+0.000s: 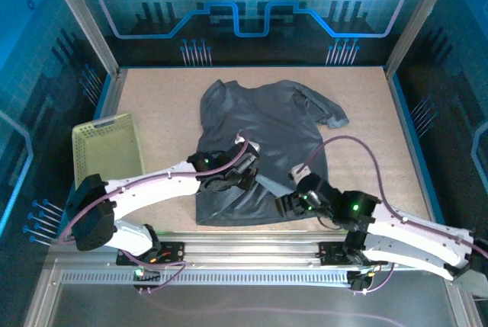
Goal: Fold the inside-out t-shirt
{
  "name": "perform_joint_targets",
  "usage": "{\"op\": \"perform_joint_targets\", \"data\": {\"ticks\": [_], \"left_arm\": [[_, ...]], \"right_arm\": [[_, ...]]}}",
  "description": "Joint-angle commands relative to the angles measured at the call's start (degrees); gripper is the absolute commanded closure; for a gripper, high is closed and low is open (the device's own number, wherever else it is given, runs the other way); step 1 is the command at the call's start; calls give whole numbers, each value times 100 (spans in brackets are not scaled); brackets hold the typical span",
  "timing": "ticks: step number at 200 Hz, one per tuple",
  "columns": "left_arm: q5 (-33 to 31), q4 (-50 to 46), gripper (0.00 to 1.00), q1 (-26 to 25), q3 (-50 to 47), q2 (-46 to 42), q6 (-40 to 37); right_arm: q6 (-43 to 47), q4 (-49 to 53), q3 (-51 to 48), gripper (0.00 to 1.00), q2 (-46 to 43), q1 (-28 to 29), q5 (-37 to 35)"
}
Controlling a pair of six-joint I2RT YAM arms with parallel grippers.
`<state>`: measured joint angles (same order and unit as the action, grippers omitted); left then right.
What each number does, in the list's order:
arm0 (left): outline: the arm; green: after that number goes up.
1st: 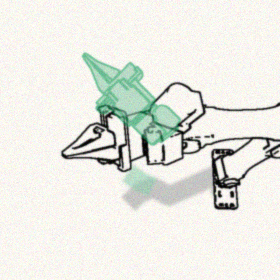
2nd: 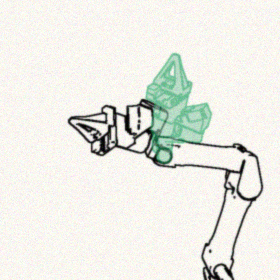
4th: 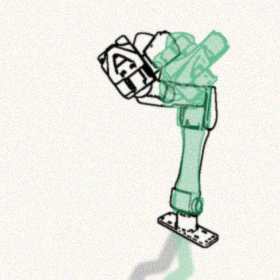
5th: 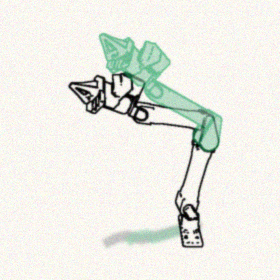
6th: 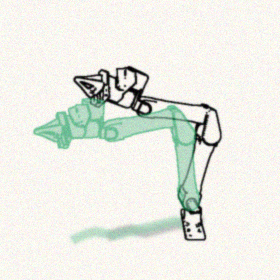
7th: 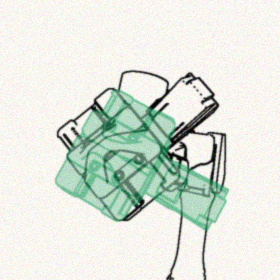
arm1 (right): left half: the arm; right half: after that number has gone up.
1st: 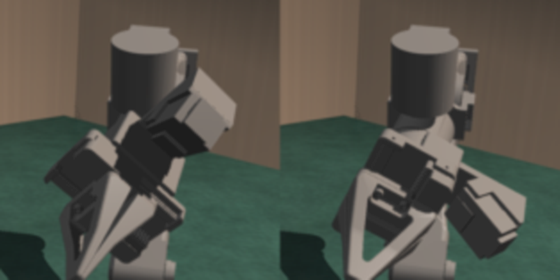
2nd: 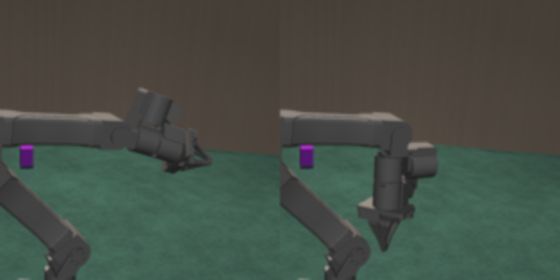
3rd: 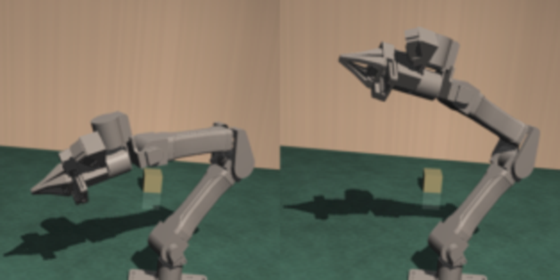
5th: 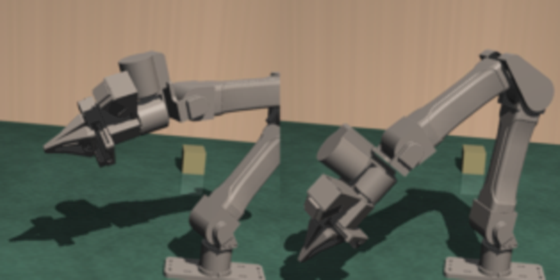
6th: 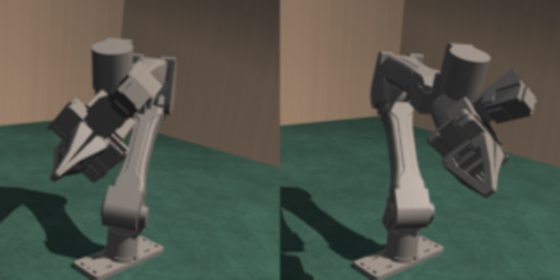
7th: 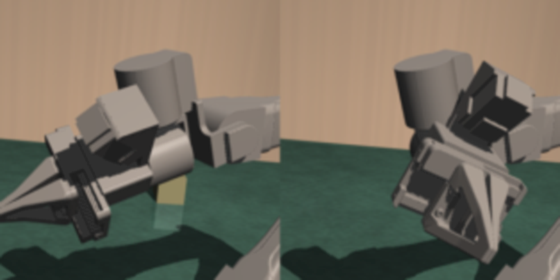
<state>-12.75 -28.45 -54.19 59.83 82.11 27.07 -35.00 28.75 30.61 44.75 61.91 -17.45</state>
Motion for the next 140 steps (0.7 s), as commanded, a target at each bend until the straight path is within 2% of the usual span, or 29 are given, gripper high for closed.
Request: {"op": "perform_joint_targets", "data": {"ticks": [1,13,50,101,140], "left_arm": [[630,424,100,164,421,45,111],[707,490,100,254,567,69,100],[986,491,100,476,983,109,-8],[1043,369,100,638,1211,-17,-183],[1034,288,100,668,1281,-161,-293]], "right_arm": [[-62,-1464,-110,18,427,893,-196],[39,-1912,-117,17,836,1119,-179],[151,-3165,-299,17,1809,1128,6],[5,-3724,-470,17,2452,76,1143],[183,-3678,-16,18,3186,-193,1563]]}}
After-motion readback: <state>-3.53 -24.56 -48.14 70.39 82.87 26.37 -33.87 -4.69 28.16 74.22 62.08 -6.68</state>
